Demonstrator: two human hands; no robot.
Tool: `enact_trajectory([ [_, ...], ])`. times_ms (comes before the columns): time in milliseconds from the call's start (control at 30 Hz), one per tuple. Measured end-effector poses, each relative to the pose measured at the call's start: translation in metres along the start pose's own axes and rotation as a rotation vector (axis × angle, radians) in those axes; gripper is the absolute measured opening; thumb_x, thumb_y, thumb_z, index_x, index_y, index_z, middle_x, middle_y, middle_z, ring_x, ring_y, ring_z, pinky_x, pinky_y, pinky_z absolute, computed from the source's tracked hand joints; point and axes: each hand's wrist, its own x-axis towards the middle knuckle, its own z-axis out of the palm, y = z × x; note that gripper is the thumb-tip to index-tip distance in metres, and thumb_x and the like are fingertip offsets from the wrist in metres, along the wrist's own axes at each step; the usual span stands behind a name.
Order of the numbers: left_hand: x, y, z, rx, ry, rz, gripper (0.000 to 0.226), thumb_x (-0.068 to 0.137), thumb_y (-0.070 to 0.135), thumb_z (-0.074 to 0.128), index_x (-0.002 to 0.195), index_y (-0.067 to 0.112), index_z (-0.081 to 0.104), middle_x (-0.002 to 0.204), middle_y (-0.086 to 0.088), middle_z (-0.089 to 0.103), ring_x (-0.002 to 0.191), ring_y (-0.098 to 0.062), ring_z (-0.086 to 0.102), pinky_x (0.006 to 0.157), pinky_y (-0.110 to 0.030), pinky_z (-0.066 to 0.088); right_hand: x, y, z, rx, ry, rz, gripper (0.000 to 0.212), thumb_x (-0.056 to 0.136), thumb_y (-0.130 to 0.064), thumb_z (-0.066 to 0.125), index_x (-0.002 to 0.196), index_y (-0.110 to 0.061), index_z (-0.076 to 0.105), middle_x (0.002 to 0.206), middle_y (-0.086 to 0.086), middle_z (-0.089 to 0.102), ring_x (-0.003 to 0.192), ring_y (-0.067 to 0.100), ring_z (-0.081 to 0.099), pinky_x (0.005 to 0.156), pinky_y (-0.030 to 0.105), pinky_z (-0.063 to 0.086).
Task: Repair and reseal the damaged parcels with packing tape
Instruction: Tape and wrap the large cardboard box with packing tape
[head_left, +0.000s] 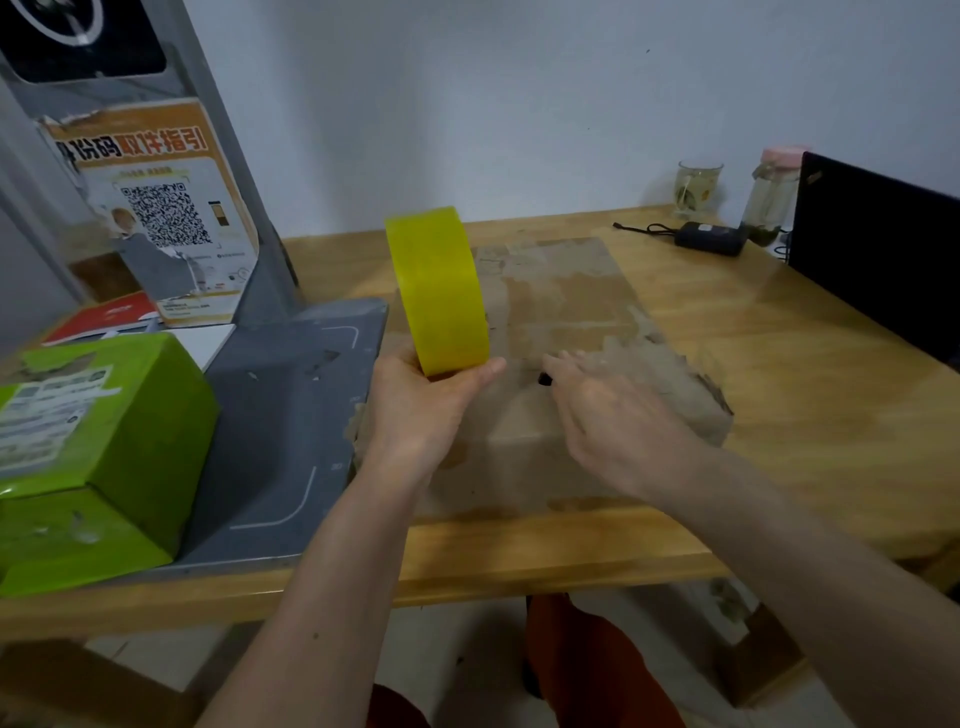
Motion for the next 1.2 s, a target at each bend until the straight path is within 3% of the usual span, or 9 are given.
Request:
enact_trajectory([
  [100,-0.002,0.003,0.000,0.027,-0.014,-0.013,0.015,0.071,0.026,0.086,0.073,0.030,0.072,0.071,0.020,0.071,0.072,0.003,0.066,0.077,-0.033,0.055,-0.008,-0.011,-0.006,0.029,-0.106,-0.006,0.052,0.105,-0.030,0.024,0.153,-0.015,0.011,0.158,0.011,0.019,0.147,0.022,0.014,0.118,0.032,0.012],
  [233,-0.004,0.008,-0.001,0.031,-0.019,-0.020,0.015,0.071,0.024,0.086,0.073,0.028,0.072,0.069,0.015,0.071,0.071,-0.002,0.067,0.075,-0.034,0.057,-0.017,-0.020,-0.002,-0.046,-0.102,-0.061,0.065,0.098,-0.053,0.015,0.153,-0.019,0.009,0.159,0.006,0.016,0.147,0.018,0.012,0.118,0.031,0.010],
  [433,-0.008,0.017,-0.004,-0.050,-0.134,-0.003,0.025,0.072,0.014,0.084,0.090,0.030,0.074,0.083,0.019,0.074,0.082,0.001,0.070,0.071,-0.018,0.055,-0.012,-0.019,-0.014,0.685,0.072,0.029,0.059,0.099,-0.039,0.042,0.152,-0.025,0.019,0.155,-0.005,0.029,0.140,0.011,0.030,0.114,0.037,0.032],
  [500,-0.011,0.023,-0.005,-0.097,-0.170,-0.015,0.027,0.071,0.011,0.083,0.094,0.024,0.075,0.091,0.011,0.076,0.090,-0.005,0.071,0.078,-0.023,0.056,-0.005,-0.025,-0.017,0.882,0.134,0.077,0.060,0.098,-0.033,0.048,0.151,-0.023,0.022,0.151,-0.004,0.036,0.136,0.010,0.037,0.112,0.037,0.036],
  [567,-0.017,0.029,-0.003,-0.139,-0.223,-0.030,0.028,0.071,0.005,0.083,0.093,0.021,0.075,0.088,0.004,0.077,0.084,-0.010,0.072,0.073,-0.027,0.057,0.005,-0.028,-0.023,1.093,0.167,0.149,0.056,0.095,-0.029,0.056,0.145,-0.018,0.035,0.138,-0.002,0.052,0.125,0.012,0.051,0.103,0.037,0.045],
  [700,-0.031,0.034,-0.002,-0.147,-0.345,-0.054,0.037,0.068,-0.013,0.078,0.073,0.024,0.076,0.070,0.005,0.074,0.067,-0.008,0.069,0.059,-0.023,0.057,0.022,-0.026,-0.026,1.426,0.189,0.240,0.018,0.087,-0.017,0.066,0.101,-0.006,0.068,0.090,0.008,0.074,0.084,0.024,0.070,0.072,0.038,0.057],
  [800,-0.033,0.036,-0.007,-0.225,-0.364,-0.150,0.056,0.064,-0.012,0.078,0.111,0.017,0.067,0.085,-0.004,0.074,0.082,-0.015,0.072,0.070,-0.024,0.057,0.029,-0.020,-0.026,1.463,0.282,0.246,0.007,0.089,-0.010,0.063,0.083,-0.010,0.067,0.065,-0.002,0.070,0.059,0.012,0.066,0.053,0.027,0.051],
  [933,-0.031,0.041,-0.007,-0.456,-0.289,-0.361,0.078,0.060,-0.012,0.073,0.133,0.010,0.053,0.086,-0.016,0.073,0.077,-0.024,0.074,0.061,-0.025,0.059,0.033,-0.020,-0.029,1.392,0.274,0.212,0.006,0.090,-0.009,0.063,0.093,-0.006,0.068,0.070,0.000,0.070,0.057,0.012,0.065,0.047,0.025,0.049],
  [1200,-0.054,0.049,-0.022,-0.418,-0.479,-0.493,0.070,0.058,0.000,0.074,0.125,0.007,0.055,0.083,-0.015,0.074,0.064,-0.018,0.071,0.053,-0.022,0.057,0.066,0.029,-0.046,1.195,0.534,0.417,0.011,0.090,-0.015,0.064,0.099,-0.020,0.063,0.108,0.004,0.067,0.101,0.025,0.064,0.087,0.051,0.054],
])
